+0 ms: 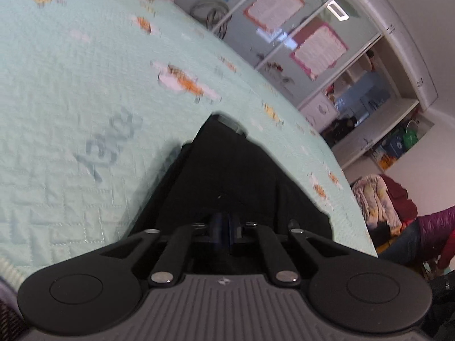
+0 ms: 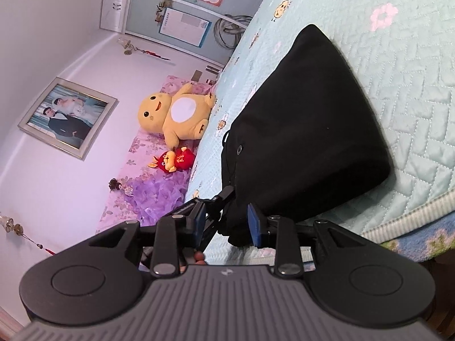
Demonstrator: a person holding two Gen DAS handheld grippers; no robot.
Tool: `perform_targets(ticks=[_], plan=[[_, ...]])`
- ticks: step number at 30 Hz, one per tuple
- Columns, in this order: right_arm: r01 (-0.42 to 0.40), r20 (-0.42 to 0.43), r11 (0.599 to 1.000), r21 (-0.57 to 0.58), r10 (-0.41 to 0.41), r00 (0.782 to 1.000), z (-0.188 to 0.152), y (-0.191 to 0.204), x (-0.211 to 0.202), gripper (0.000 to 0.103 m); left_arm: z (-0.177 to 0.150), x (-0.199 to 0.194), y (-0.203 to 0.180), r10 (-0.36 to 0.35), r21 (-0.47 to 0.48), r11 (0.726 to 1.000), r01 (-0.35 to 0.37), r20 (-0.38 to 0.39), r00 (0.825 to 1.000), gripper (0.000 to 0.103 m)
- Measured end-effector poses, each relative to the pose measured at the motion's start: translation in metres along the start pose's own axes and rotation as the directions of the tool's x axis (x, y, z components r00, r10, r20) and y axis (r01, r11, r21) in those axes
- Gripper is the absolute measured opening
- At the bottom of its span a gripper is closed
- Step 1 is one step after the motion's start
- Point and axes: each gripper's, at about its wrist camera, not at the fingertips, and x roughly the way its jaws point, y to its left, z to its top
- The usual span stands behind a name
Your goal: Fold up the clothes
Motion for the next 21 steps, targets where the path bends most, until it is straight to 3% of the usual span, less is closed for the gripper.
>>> perform_targets(ticks=[2,4,6,8,11,15,21], plan=[[-0.003,0.002,1.0,-0.005,0.003,1.0,0.0,0.002,-0.001,0.034,-0.009,0.0,-0.01,-0.019,0.039,0.999,0.02,-0.02,1.0,0.013],[-0.006,0.005,1.0,-0.009,0.007,1.0,0.0,0.003,-0.002,0.034,-0.018,-0.001,-0.02,-0.037,0.077,0.996,0.04,-0.041,0.998,0.023],[-0.008,0.012,1.0,-0.004,0.008,1.0,-0.001,0.002,-0.004,0.034,-0.028,-0.001,-0.03,-0.054,0.115,0.991,0.061,-0.062,0.997,0.044],[-0.006,0.017,1.0,0.003,0.006,1.0,-0.001,0.001,-0.005,0.034,-0.037,-0.001,-0.04,-0.07,0.153,0.985,0.082,-0.084,0.994,0.049],[-0.008,0.027,1.0,0.009,0.008,1.0,0.0,-0.002,-0.011,0.034,-0.05,0.0,-0.051,-0.085,0.194,0.975,0.106,-0.113,0.99,0.049],[-0.008,0.044,1.0,0.02,0.007,0.999,0.001,-0.007,-0.019,0.035,-0.043,0.007,-0.017,-0.096,0.034,0.994,0.1,-0.111,0.989,0.034],[-0.011,0.045,0.998,0.061,0.009,0.999,-0.001,-0.021,-0.021,0.036,-0.036,-0.006,-0.013,-0.101,-0.126,0.989,0.083,-0.15,0.984,0.035]])
